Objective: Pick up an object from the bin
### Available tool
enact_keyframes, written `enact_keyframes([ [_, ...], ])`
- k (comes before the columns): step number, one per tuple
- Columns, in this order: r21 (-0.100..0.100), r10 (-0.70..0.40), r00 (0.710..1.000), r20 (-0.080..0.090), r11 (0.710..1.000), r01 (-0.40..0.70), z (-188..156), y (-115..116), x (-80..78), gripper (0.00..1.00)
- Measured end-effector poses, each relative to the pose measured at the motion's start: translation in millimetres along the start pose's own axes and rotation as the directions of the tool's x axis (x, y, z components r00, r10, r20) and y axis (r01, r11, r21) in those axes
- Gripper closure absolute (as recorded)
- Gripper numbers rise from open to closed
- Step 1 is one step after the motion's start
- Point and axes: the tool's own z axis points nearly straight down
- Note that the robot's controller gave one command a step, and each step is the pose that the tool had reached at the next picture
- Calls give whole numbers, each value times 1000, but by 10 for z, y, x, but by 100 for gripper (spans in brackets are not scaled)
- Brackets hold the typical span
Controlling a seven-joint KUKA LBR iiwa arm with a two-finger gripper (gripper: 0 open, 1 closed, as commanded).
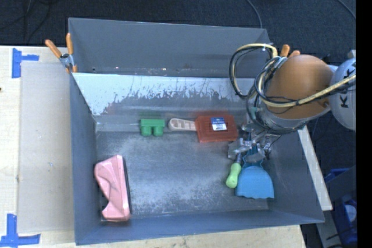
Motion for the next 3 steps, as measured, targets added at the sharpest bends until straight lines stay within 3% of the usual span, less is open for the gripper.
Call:
enact_keyframes([
  [3, -2, 0, 1000, 0, 1000, 0, -238, 13, -19, 100],
])
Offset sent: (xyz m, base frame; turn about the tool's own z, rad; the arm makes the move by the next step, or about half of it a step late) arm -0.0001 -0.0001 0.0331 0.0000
